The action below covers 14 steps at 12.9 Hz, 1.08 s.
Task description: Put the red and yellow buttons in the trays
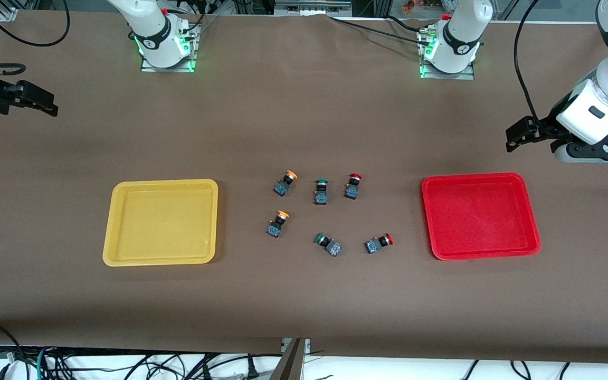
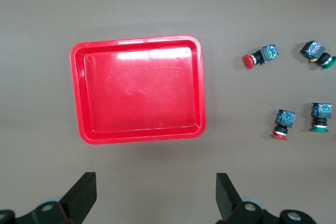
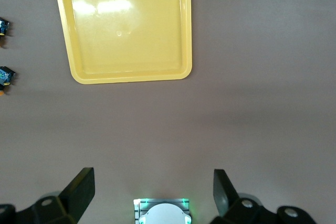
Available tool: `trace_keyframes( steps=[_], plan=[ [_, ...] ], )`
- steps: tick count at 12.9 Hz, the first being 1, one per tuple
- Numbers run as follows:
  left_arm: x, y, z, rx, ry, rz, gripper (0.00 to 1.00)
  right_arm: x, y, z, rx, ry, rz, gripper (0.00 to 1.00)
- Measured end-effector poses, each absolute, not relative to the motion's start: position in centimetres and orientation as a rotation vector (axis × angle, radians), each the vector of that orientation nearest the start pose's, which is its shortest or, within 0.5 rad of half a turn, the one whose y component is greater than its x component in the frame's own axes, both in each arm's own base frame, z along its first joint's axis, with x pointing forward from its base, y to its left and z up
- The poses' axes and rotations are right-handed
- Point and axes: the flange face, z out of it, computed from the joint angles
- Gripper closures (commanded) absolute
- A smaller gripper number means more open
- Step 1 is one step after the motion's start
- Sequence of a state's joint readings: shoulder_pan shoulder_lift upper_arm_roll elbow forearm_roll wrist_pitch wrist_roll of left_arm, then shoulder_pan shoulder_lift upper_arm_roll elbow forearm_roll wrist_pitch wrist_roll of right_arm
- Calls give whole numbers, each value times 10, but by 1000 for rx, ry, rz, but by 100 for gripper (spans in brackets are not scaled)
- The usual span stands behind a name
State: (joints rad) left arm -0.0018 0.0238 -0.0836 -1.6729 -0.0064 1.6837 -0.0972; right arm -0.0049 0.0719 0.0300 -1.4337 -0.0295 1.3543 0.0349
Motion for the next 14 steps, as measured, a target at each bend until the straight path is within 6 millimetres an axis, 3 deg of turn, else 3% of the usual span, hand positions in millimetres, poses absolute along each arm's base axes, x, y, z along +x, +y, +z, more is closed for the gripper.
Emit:
trace_keyframes(
  steps=[10, 12, 14],
  plan=[
    [565, -52, 569, -3147, -11, 47, 0, 554, 8, 631, -3164, 27, 238, 0],
    [567, -59, 555, -3145, 9, 103, 0, 554, 8, 631, -3164, 28, 237, 0],
    [574, -77, 527, -3139, 69, 186, 0, 554, 7, 631, -3164, 30, 237, 0]
  ],
)
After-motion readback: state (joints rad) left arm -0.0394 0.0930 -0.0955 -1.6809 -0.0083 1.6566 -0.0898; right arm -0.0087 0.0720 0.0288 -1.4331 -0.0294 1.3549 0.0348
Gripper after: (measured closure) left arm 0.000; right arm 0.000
